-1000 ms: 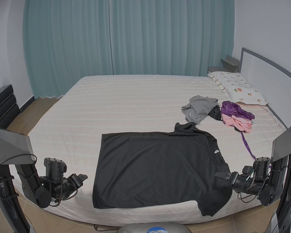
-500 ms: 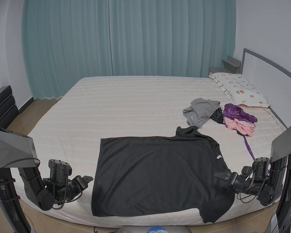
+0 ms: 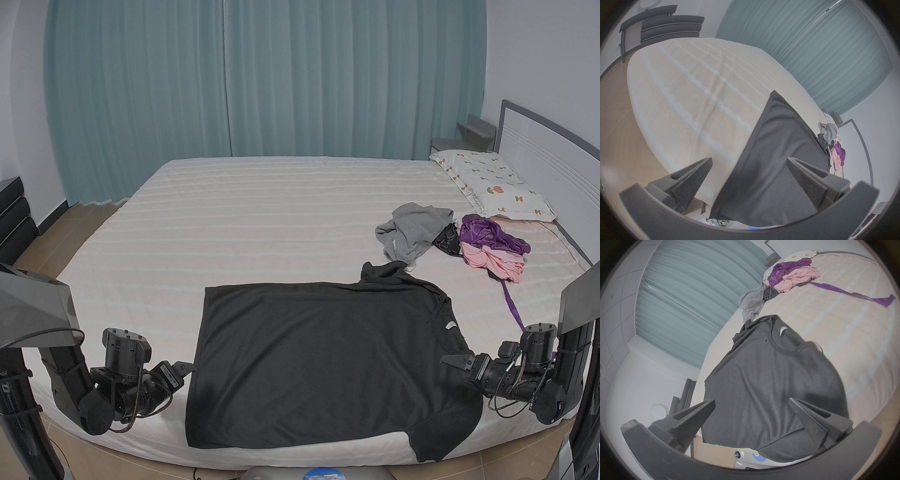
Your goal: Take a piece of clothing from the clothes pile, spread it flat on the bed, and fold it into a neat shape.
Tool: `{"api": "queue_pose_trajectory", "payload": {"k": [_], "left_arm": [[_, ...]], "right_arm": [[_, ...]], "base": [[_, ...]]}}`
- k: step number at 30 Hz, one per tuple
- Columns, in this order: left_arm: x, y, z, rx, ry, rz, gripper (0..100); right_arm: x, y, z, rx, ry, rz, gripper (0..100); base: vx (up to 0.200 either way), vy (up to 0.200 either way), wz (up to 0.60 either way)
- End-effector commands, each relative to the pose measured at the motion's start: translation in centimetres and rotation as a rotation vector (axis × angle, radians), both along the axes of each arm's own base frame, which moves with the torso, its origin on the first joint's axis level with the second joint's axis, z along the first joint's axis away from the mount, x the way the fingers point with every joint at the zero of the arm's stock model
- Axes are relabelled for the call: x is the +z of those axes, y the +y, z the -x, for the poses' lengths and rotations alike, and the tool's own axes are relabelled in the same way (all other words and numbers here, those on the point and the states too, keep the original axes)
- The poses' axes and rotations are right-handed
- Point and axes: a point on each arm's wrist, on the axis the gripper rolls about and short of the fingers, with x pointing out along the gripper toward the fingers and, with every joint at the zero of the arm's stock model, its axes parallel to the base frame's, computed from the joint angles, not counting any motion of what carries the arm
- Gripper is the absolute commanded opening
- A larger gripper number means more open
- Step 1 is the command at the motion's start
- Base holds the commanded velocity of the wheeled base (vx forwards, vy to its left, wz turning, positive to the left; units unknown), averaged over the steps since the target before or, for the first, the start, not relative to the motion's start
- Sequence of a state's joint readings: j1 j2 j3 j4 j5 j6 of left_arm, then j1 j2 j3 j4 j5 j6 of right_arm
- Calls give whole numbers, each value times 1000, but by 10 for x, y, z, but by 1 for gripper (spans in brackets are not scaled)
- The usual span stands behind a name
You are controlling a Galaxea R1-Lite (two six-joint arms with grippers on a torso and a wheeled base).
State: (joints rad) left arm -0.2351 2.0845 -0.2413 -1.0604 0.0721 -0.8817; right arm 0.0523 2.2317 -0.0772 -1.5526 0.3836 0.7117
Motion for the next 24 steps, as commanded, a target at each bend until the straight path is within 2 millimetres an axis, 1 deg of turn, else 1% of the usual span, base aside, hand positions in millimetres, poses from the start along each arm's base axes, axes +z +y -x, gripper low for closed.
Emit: {"api": "queue_pose_trajectory", "payload": {"k": [1, 6, 7, 8, 11, 12, 13, 15, 16, 19, 22, 23, 24], "left_arm": [[1, -1, -1, 7, -9, 8, 100], [3, -1, -2, 17, -15, 21, 100], [3, -2, -2, 16, -15, 27, 100], [3, -2, -2, 16, -15, 27, 100], [5, -6, -8, 41, -37, 57, 100], [5, -6, -8, 42, -38, 58, 100], [6, -7, -9, 49, -37, 66, 100], [5, -7, -9, 49, -35, 65, 100], [5, -6, -8, 49, -34, 65, 100], [5, -7, -6, 43, -32, 65, 100], [6, -9, -5, 37, -34, 69, 100], [6, -9, -6, 35, -36, 74, 100], [6, -9, -6, 34, -36, 75, 100]], "right_arm": [[7, 0, -3, 0, -47, -2, 100], [6, 6, -15, -25, -80, 29, 100], [5, 11, -21, -46, -97, 55, 100], [5, 11, -21, -46, -97, 55, 100], [8, 18, -41, -72, -154, 83, 100], [8, 18, -42, -73, -155, 83, 100], [10, 20, -52, -79, -160, 90, 100], [10, 21, -62, -87, -146, 100, 100], [11, 22, -71, -95, -146, 104, 100], [7, 24, -90, -108, -131, 125, 100], [0, 25, -96, -82, -110, 170, 100], [-3, 24, -102, -68, -118, 202, 100], [-3, 24, -103, -67, -120, 203, 100]], "base": [[0, 0, 0], [0, 0, 0], [0, 0, 0], [0, 0, 0], [0, 0, 0], [0, 0, 0], [0, 0, 0], [0, 0, 0], [0, 0, 0], [200, 0, 0], [0, 0, 0], [0, 0, 0], [0, 0, 0]]}}
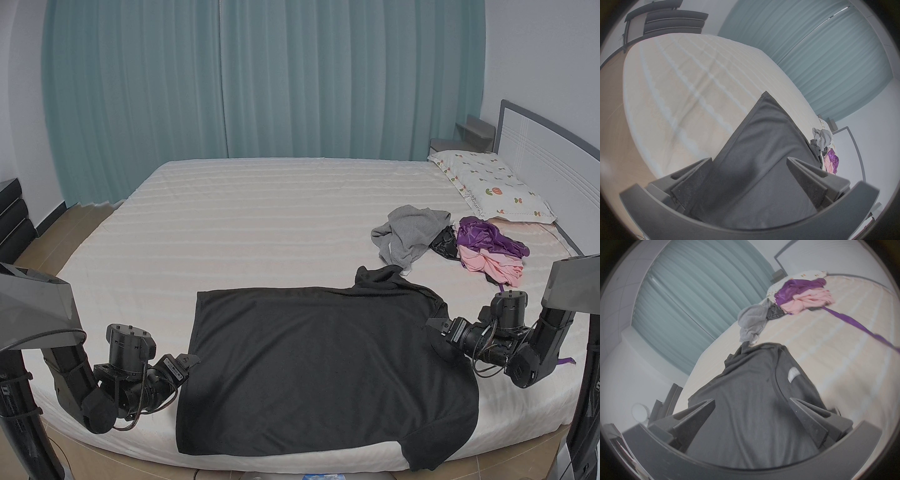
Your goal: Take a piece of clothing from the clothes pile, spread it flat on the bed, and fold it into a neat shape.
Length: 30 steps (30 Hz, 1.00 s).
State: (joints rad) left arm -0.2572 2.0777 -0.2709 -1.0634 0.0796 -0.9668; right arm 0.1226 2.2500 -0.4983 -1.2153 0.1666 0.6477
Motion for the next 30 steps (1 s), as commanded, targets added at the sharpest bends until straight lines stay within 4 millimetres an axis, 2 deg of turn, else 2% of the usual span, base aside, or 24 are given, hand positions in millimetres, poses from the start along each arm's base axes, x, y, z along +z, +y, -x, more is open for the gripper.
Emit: {"api": "queue_pose_trajectory", "payload": {"k": [1, 8, 15, 25, 28, 30], "left_arm": [[2, -2, -1, -7, -10, 11, 100], [4, -3, -5, -5, -27, 17, 100], [2, -3, -5, -5, -19, 17, 100], [2, -2, -9, 3, -25, 19, 100], [2, -1, -9, 4, -25, 19, 100], [2, -1, -9, 4, -25, 19, 100]], "right_arm": [[-8, 2, -24, 16, -29, 51, 100], [-5, 3, -56, 26, -11, 85, 100], [-7, 7, -97, 46, -16, 168, 100], [-45, 10, -142, 108, -3, 336, 100], [-45, 15, -156, 111, -14, 372, 100], [-45, 16, -158, 109, -17, 375, 100]], "base": [[0, 0, 0], [0, 0, 0], [0, 0, 0], [0, 0, 0], [0, 0, 0], [0, 0, 0]]}}
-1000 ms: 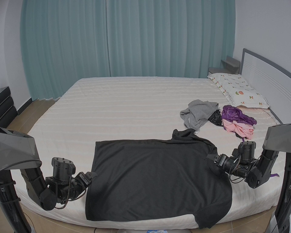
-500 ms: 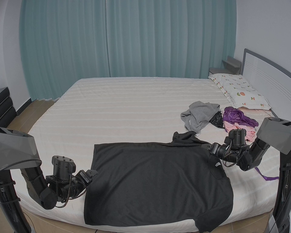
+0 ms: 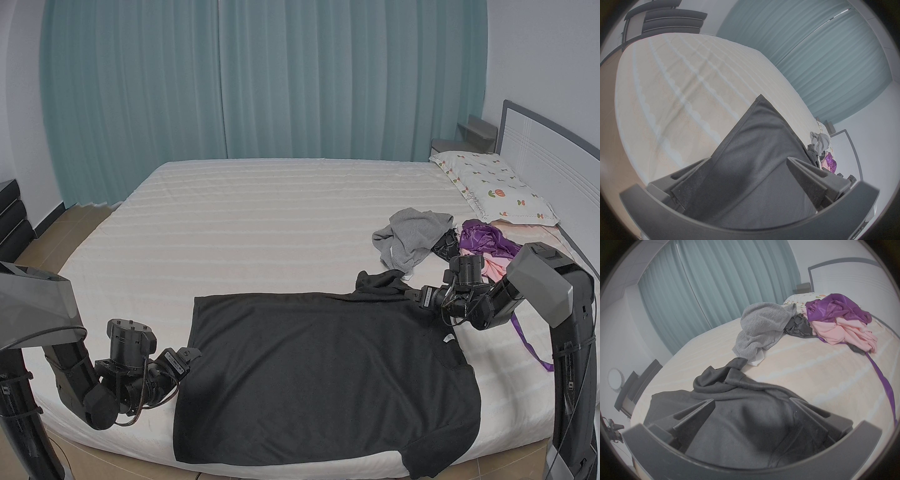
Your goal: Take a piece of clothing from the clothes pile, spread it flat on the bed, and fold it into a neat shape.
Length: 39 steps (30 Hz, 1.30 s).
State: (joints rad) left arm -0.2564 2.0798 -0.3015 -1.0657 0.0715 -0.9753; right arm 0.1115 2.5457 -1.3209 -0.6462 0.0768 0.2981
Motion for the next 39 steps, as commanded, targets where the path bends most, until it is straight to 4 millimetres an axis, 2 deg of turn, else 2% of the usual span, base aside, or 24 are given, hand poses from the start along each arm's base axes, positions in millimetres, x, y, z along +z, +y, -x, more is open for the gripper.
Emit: {"api": "queue_pose_trajectory", "payload": {"k": [1, 2, 6, 8, 9, 14, 22, 27, 28, 32, 39], "left_arm": [[-1, 1, -1, 4, 2, -1, 100], [-3, 1, -1, 4, 8, -2, 100], [-3, 1, -1, 5, 10, -3, 100], [-4, 1, -1, 5, 14, -4, 100], [-5, 1, -1, 5, 17, -5, 100], [-8, 1, -1, 7, 29, -9, 100], [-8, 1, -2, 7, 25, -12, 100], [-8, 1, -2, 8, 25, -13, 100], [-8, 1, -2, 8, 25, -13, 100], [-8, 2, -3, 11, 25, -13, 100], [-10, 2, -3, 13, 29, -14, 100]], "right_arm": [[-23, 5, -14, 7, 23, 37, 100], [-18, 8, -30, 11, -18, 48, 100], [-19, 16, -36, 26, -10, 52, 100], [-26, 19, -40, 43, -3, 74, 100], [-28, 19, -42, 46, -14, 80, 0], [-26, 12, -50, 5, -61, 87, 0], [-17, -14, -56, -65, -87, 62, 0], [-3, -15, -58, -106, -116, -38, 0], [0, -17, -58, -107, -117, -49, 100], [4, -19, -57, -99, -119, -75, 100], [2, -6, -47, 19, -69, -132, 100]], "base": [[0, 0, 0], [0, 0, 0], [0, 0, 0], [0, 0, 0], [0, 0, 0], [0, 0, 0], [0, 0, 0], [0, 0, 0], [0, 0, 0], [0, 0, 0], [0, 0, 0]]}}
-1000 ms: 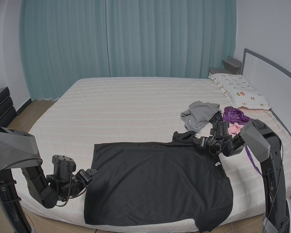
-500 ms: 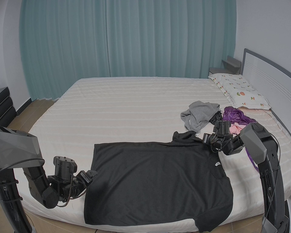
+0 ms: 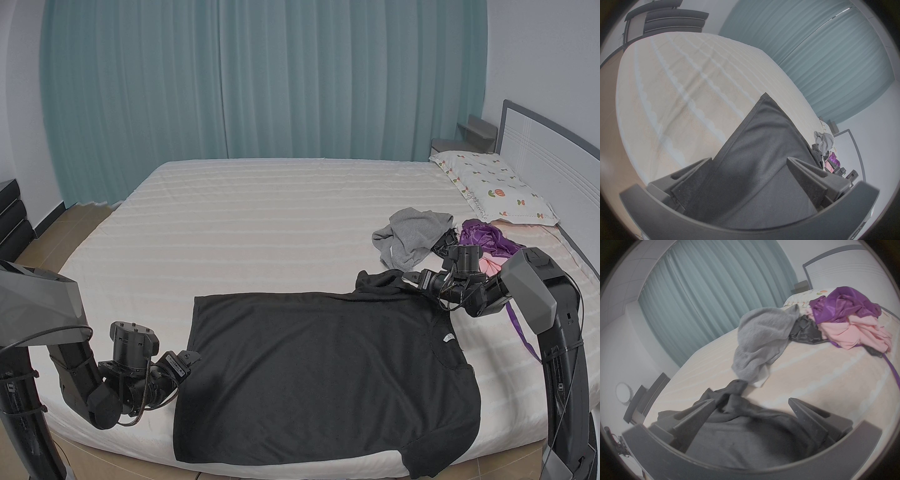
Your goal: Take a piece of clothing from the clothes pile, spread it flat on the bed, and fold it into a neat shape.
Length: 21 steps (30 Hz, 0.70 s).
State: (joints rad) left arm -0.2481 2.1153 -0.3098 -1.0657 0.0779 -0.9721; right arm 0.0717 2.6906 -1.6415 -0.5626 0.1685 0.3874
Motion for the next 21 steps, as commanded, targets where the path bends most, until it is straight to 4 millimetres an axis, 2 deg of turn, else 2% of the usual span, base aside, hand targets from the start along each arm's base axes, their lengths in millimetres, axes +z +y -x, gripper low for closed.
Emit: {"api": "queue_pose_trajectory", "payload": {"k": [1, 5, 9, 10, 16, 21], "left_arm": [[-1, 1, -1, 6, 4, -1, 100], [-2, 2, -1, 8, 6, 1, 100], [-2, 2, -1, 8, 7, 0, 100], [-3, 2, -1, 8, 10, 0, 100], [-4, 2, -2, 9, 10, 0, 100], [-5, 2, -2, 9, 13, -1, 100]], "right_arm": [[6, 10, 3, 33, 2, 0, 100], [0, 22, 2, 63, 10, 14, 100], [-12, 24, -4, 75, 24, 56, 100], [-14, 23, -6, 72, 29, 61, 0], [-29, 16, -14, 26, 31, 101, 0], [-25, 12, -19, 2, 1, 105, 0]], "base": [[0, 0, 0], [0, 0, 0], [0, 0, 0], [0, 0, 0], [0, 0, 0], [0, 0, 0]]}}
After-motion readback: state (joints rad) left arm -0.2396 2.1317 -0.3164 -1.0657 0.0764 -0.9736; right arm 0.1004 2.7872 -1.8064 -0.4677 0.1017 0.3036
